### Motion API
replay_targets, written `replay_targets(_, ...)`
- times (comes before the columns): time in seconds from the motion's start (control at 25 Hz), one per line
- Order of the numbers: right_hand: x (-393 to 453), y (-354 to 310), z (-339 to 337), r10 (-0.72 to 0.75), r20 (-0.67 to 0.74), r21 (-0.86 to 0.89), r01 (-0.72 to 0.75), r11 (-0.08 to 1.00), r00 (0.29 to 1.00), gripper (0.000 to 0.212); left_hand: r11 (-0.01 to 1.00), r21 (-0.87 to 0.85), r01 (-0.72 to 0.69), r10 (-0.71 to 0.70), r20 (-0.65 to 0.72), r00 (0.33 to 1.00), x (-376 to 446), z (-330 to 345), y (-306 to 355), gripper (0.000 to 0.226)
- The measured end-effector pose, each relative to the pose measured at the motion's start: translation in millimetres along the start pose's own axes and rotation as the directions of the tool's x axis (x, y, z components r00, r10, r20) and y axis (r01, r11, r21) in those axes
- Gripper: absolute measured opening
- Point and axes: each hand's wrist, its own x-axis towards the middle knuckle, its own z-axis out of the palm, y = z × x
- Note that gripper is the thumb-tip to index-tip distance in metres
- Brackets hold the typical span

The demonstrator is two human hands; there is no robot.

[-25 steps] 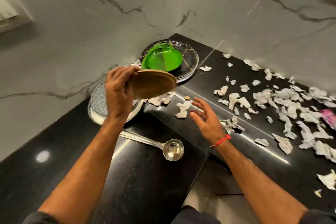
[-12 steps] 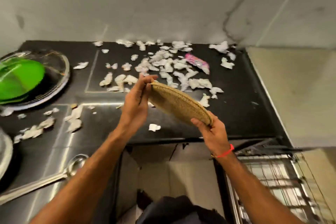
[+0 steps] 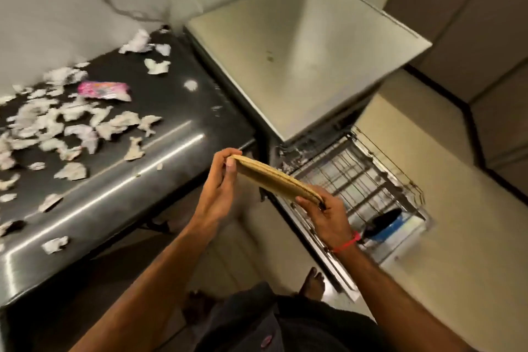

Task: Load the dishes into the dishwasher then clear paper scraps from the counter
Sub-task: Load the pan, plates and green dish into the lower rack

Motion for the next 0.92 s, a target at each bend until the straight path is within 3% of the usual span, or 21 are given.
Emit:
replay_targets(0.08,-9.9,32.7,-31.3,0.002,-0.002,-0.052,-0.002,0.999,1.0,0.019,0.94,-0.136,0.313,-0.303,0.088,0.949,-2.0,49.7,-1.8,0.048)
replay_targets(0.16,-20.6,65.5,-49.7,-0.008,0.02,-0.14,0.011,0.99,1.0,0.025,0.799,-0.227,0.557,-0.524,0.192,0.83,0.0,89.6,-12.8,0.065)
replay_targets(0.28,-27.6,119.7,-53.9,0.042,0.119,-0.236,-0.013,0.972,0.992,0.034,0.651,-0.224,0.726,-0.688,0.229,0.688,21.9,130.9,-45.6,0.069)
replay_targets(0.44,-12.8,195.9,-40.5,0.202,0.224,-0.336,-0.119,0.934,0.953,0.043,0.65,-0.029,0.76,-0.744,0.178,0.644,74.4,166.9,-116.8,0.06)
replay_targets(0.56,8.8,261.0,-24.0,0.342,0.168,-0.369,-0.263,0.891,0.925,0.054,0.664,0.117,0.738,-0.747,0.143,0.649,114.7,197.6,-190.9,0.051)
replay_targets(0.8,53.6,398.5,12.5,0.499,0.06,-0.298,-0.462,0.835,0.864,0.044,0.663,0.233,0.711,-0.73,-0.008,0.684,179.1,255.5,-335.9,0.034)
replay_targets(0.92,73.3,452.7,29.0,0.498,0.033,-0.357,-0.455,0.816,0.867,0.051,0.649,0.268,0.711,-0.733,-0.03,0.68,203.5,265.2,-393.1,0.033)
